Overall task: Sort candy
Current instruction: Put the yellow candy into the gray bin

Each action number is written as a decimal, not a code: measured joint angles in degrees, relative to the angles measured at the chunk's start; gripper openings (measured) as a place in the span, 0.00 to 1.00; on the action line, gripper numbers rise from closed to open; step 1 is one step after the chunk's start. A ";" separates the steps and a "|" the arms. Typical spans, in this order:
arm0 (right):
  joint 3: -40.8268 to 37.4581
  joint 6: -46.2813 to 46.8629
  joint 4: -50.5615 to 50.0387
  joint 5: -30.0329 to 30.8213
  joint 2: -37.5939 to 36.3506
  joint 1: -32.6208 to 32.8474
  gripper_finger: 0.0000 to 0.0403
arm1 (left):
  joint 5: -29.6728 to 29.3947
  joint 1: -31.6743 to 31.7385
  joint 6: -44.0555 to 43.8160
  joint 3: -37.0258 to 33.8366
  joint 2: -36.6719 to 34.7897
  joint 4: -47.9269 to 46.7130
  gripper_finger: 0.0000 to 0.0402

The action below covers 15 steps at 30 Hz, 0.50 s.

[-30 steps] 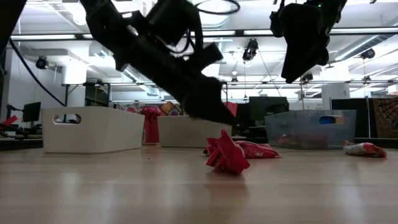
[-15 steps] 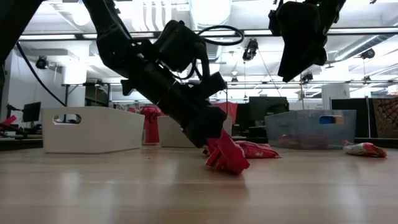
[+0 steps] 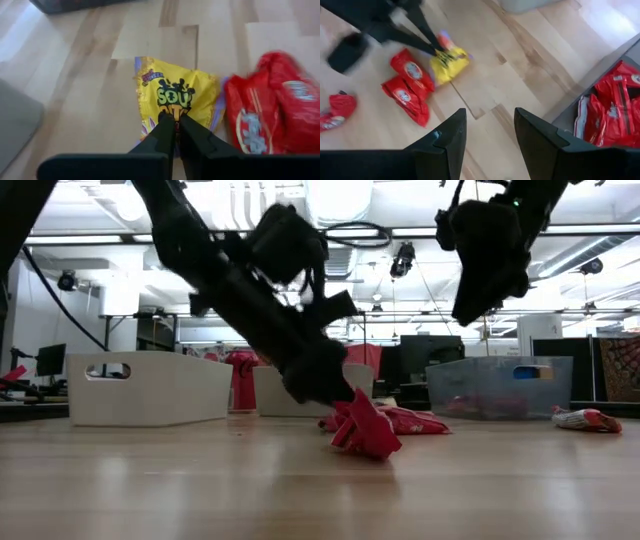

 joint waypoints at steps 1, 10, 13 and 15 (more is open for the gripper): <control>-0.46 0.18 -0.18 0.01 0.00 0.00 0.39 | 0.17 -0.15 -0.02 -0.02 -1.36 -1.46 0.01; -4.41 3.23 3.80 3.66 0.00 0.44 0.39 | -0.69 -2.06 2.07 -0.78 -12.42 -7.00 0.00; -5.50 3.03 7.94 4.00 0.00 1.08 0.39 | -0.75 -2.15 2.08 -0.80 -16.44 -11.02 0.00; -5.93 2.74 9.85 3.98 0.00 1.59 0.39 | -0.80 -2.11 2.00 -0.82 -19.64 -15.00 0.00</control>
